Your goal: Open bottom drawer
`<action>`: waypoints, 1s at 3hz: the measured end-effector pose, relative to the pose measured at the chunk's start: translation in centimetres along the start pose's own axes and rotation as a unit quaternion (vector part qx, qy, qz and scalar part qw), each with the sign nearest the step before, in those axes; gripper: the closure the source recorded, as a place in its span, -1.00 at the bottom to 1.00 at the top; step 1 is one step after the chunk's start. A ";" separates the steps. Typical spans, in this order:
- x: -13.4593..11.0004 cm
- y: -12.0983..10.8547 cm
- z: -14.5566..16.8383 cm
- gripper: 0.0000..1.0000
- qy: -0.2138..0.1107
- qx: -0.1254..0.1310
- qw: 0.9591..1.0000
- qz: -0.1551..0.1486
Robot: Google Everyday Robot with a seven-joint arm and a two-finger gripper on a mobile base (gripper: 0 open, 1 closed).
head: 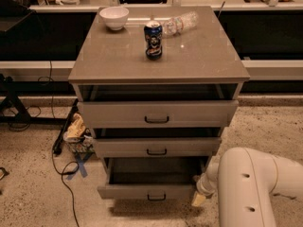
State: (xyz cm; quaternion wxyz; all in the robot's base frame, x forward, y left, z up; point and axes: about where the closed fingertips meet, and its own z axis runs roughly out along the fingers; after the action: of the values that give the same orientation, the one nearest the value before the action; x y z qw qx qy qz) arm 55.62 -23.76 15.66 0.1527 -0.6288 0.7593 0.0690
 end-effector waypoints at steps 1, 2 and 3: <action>-0.9 1.2 0.4 -1.00 0.012 -0.020 0.999 -0.033; -1.5 3.6 1.0 -0.96 0.017 -0.048 0.997 -0.063; -1.2 4.9 0.9 -0.51 0.007 -0.059 0.996 -0.066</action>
Offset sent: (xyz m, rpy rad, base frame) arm -0.0430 0.0304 -0.0074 -0.0599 0.0821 0.2057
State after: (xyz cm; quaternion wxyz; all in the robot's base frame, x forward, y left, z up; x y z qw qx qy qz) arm 51.20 -21.42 14.71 0.1145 -0.6856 0.7120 0.0993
